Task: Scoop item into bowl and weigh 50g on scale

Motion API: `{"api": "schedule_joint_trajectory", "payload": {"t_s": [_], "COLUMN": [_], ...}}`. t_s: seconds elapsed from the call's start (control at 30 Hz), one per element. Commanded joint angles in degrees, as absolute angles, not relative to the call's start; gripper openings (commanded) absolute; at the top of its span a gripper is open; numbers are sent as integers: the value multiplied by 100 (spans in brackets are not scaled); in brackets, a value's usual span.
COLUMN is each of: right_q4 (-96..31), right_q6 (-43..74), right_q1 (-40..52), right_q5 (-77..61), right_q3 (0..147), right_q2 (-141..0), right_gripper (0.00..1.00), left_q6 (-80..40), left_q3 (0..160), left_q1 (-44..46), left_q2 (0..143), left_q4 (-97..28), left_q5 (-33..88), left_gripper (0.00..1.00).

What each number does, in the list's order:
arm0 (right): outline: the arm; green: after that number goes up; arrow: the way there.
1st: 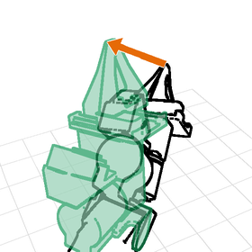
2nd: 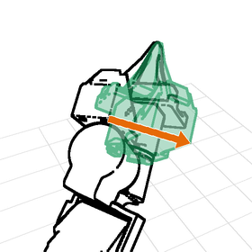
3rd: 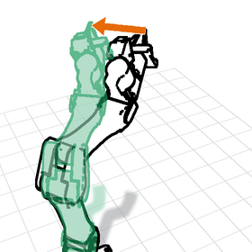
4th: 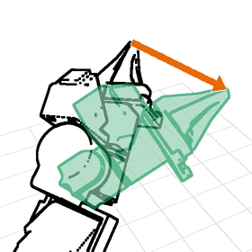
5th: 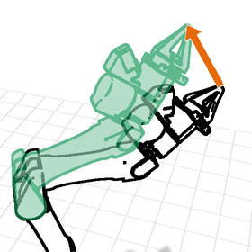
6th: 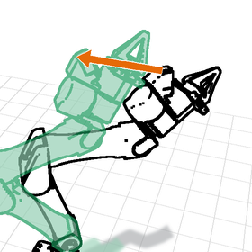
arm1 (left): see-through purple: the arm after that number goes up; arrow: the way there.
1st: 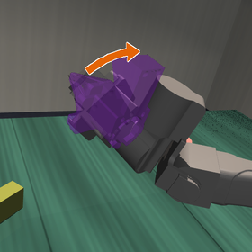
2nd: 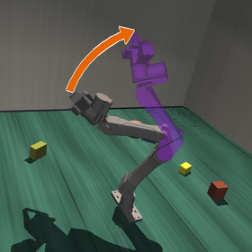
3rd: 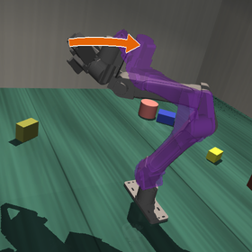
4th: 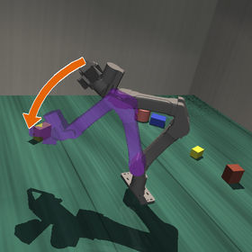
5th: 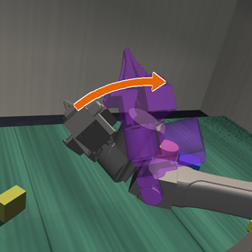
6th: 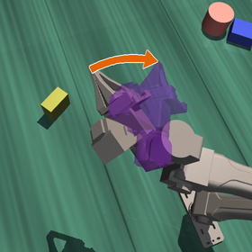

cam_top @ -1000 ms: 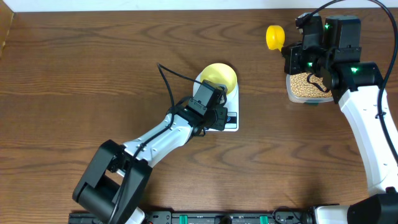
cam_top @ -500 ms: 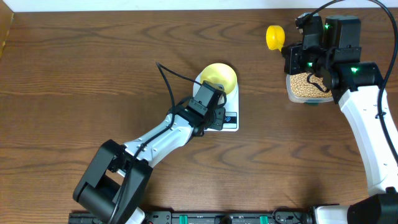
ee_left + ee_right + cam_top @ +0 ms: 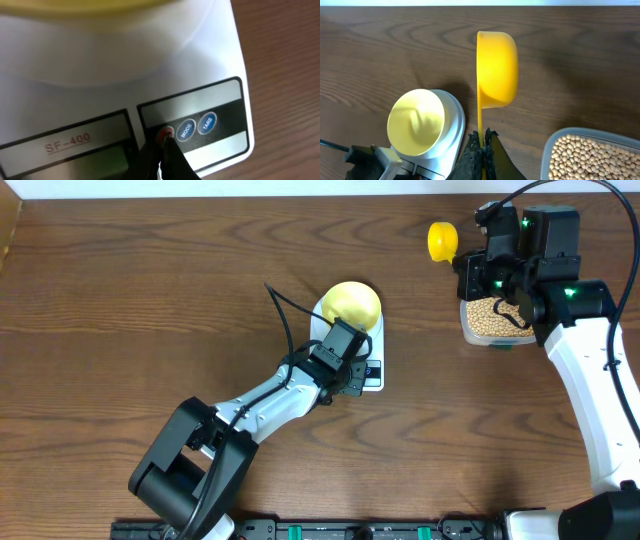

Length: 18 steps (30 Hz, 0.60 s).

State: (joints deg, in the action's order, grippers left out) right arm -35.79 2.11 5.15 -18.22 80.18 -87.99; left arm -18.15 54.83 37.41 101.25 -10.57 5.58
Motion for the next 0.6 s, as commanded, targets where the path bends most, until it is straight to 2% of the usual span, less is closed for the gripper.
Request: {"api": "schedule_joint_trajectory", "payload": {"t_s": [0.0, 0.57], "right_q4": [-3588, -3583], "right_q6": [123, 126], "right_q1": [491, 491], "right_q5": [-1813, -1815], "right_q3": [8040, 8040], "right_q2": [-8766, -8766], "right_gripper": [1, 1], "left_q6": [-1806, -1806], "left_q3": [5454, 5454], "left_q1": [3732, 3732], "left_q2": [10160, 10226], "left_q4": [-1083, -1000], "left_q5": [336, 534], "left_gripper": [7, 7]}}
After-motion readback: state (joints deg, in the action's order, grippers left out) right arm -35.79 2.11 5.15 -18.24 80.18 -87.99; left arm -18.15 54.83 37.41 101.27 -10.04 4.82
